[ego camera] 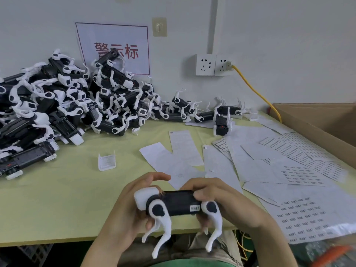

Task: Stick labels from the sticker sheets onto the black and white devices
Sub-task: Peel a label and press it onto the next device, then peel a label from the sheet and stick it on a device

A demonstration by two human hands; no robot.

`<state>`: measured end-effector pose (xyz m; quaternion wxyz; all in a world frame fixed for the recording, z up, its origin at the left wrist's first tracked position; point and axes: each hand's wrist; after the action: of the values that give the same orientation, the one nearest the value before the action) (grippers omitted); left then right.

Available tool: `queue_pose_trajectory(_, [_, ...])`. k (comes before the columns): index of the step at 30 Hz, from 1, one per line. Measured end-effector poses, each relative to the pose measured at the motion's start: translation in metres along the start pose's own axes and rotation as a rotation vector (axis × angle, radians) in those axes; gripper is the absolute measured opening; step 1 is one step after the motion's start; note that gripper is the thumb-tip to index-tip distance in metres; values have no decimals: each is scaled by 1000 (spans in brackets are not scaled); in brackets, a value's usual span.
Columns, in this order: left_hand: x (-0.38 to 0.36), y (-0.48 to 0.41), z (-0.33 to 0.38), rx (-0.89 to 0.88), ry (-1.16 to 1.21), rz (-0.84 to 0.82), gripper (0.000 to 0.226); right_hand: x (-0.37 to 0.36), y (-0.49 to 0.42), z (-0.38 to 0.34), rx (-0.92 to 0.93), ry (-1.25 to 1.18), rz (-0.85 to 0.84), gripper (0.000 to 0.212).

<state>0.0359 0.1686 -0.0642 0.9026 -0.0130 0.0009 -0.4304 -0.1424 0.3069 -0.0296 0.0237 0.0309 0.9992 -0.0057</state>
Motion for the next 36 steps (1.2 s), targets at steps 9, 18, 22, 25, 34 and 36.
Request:
queue_pose_trajectory(9, [5,-2,-6,-95,413,127,24,79,15,-24,290,-962,272,33])
queue_pose_trajectory(18, [3,-3,-8,-108,442,132,23,188,-6,-52,355,-876,813,46])
queue_pose_trajectory(22, [1,-2,-7,-104,436,154,22,152,-33,-32,194,-643,755,27])
queue_pose_trajectory(25, [-3,0,-4,-93,438,166,23,117,-62,-27,137,-252,661,20])
queue_pose_trajectory(34, [-2,-5,1,-5,463,171,19,66,-118,34,57,912,325,40])
queue_pose_trajectory(36, [6,-10,7,67,437,151,16,66,-119,40,58,1044,287,41])
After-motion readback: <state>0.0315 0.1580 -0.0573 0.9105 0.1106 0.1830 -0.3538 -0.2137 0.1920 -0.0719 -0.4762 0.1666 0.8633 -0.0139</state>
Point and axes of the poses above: each hand's wrist, its own y-axis away from the middle knuckle, its own x-axis out of the back of the hand, z = x × y, and after that the axes turned 13 degrees about -y, right-handed
